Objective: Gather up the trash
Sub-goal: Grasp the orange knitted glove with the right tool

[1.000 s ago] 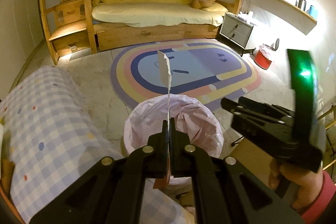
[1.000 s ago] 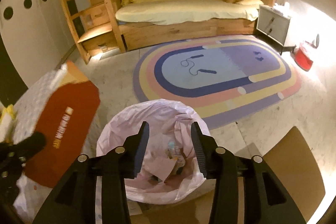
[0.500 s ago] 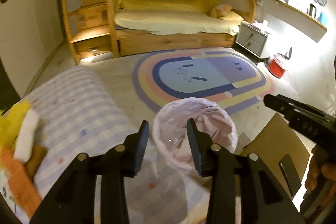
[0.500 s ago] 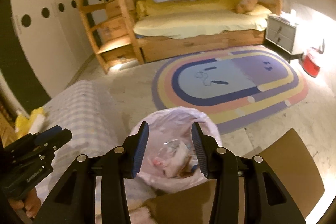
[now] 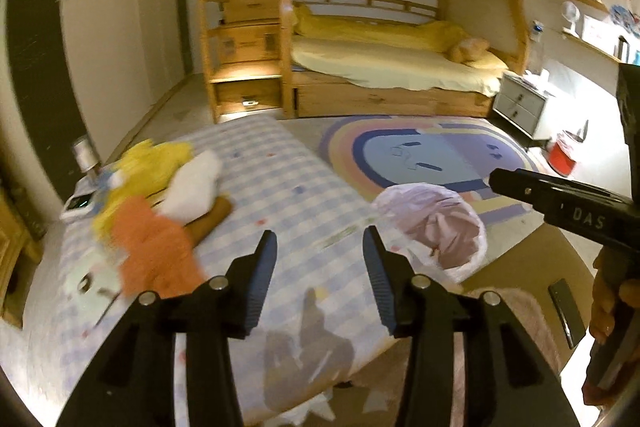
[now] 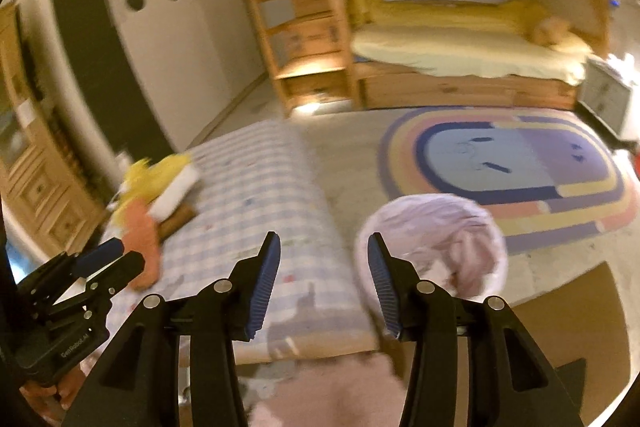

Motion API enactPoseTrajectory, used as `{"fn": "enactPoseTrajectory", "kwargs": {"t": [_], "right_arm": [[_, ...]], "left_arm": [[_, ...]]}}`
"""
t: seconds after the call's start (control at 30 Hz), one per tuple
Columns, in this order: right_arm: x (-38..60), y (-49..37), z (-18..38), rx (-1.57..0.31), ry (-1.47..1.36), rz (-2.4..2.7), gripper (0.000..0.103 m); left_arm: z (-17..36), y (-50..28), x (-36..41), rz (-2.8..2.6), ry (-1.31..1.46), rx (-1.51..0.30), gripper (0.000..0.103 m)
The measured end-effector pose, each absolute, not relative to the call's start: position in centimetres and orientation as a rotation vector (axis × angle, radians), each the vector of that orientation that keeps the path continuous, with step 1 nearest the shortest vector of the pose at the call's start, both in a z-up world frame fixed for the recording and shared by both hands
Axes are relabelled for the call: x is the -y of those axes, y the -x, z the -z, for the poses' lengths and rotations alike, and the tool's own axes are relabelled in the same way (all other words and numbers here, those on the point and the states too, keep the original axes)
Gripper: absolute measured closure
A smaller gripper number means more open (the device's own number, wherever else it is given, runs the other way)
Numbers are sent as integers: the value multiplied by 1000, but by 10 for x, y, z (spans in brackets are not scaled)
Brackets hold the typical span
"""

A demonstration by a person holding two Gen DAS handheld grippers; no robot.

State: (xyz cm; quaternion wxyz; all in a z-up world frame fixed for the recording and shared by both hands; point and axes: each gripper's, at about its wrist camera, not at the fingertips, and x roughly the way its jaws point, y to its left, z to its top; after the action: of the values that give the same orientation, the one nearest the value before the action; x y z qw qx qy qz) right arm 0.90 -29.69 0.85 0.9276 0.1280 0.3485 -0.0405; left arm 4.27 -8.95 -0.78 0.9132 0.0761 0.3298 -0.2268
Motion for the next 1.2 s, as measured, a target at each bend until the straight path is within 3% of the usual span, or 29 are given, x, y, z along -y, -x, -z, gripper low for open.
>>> {"fn": "enactPoseTrajectory", "kwargs": {"t": [0.3, 0.53, 1.13, 1.2], "right_arm": [[212, -33, 2, -774, -167, -97, 54], [161, -57, 11, -798, -100, -193, 46], [68, -142, 45, -858, -6, -346, 46], [57, -153, 52, -872, 21, -344, 42]], "left_arm": [[19, -32, -14, 214, -57, -699, 53], [28, -36, -81, 43, 2, -722, 51], [41, -73, -126, -53, 14, -772, 49], [42, -75, -127, -50, 15, -778, 49]]}}
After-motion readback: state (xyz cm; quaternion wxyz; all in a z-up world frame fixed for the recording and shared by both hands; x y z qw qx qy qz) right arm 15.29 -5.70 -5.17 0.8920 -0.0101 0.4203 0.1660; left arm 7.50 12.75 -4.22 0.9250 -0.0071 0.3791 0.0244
